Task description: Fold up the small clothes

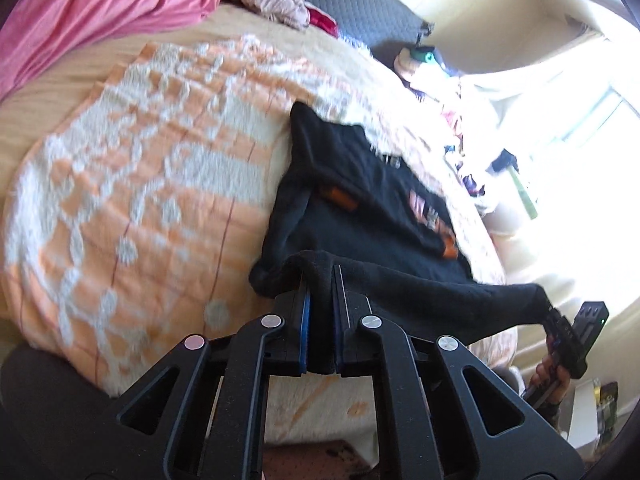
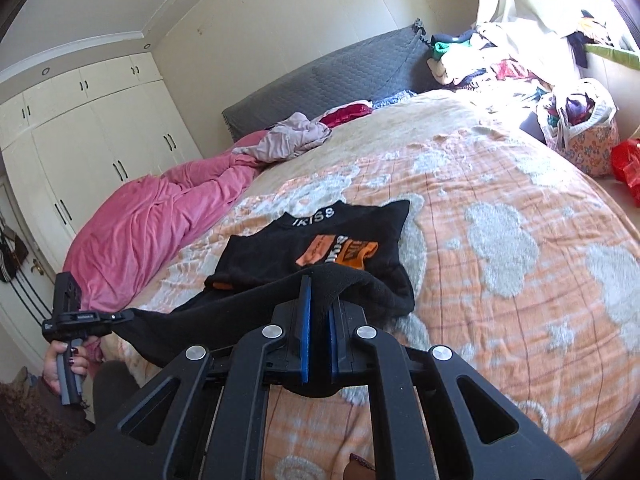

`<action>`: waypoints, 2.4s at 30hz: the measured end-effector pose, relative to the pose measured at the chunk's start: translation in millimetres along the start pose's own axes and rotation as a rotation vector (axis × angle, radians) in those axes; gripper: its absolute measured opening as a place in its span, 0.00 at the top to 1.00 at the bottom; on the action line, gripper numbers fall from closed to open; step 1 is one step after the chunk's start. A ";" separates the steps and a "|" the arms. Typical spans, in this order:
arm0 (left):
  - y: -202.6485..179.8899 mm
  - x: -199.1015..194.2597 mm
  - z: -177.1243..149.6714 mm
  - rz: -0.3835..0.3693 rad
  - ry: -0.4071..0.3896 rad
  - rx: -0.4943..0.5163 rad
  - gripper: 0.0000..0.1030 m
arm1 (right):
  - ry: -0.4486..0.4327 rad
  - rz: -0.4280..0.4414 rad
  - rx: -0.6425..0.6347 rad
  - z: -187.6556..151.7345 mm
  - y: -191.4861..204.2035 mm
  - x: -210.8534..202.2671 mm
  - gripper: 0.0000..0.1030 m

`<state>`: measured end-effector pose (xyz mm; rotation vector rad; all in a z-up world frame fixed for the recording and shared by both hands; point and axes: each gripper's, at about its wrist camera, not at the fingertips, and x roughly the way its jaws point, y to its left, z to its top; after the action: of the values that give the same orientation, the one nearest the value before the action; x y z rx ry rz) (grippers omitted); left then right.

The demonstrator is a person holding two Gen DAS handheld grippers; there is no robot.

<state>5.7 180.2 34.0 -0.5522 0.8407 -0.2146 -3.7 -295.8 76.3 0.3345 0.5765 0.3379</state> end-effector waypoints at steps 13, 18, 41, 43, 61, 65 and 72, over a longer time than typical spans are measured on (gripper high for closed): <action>-18.5 8.0 42.7 -0.011 -0.090 0.026 0.97 | -0.031 -0.039 -0.002 27.4 1.4 16.9 0.94; -24.0 12.1 56.5 -0.018 -0.107 0.036 0.97 | -0.033 -0.060 -0.012 32.2 1.8 20.9 0.94; -36.4 32.9 92.5 -0.005 -0.153 0.050 0.97 | -0.038 -0.115 0.013 63.5 -6.9 57.8 0.94; -35.8 36.2 96.0 0.002 -0.152 0.051 0.97 | -0.035 -0.119 0.012 66.4 -8.2 62.2 0.94; -28.4 80.6 128.3 0.101 -0.152 0.070 0.97 | 0.011 -0.191 -0.003 90.2 -22.3 125.7 0.94; -24.5 97.0 134.7 0.130 -0.145 0.080 0.97 | 0.033 -0.212 0.004 91.2 -29.8 146.7 0.94; -18.8 121.6 131.8 0.148 -0.131 0.124 0.96 | 0.094 -0.254 0.030 76.1 -52.8 178.4 0.94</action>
<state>185.5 166.6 36.5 -0.3815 0.7319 -0.0937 192.0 -287.7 31.3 0.2717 0.7084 0.1005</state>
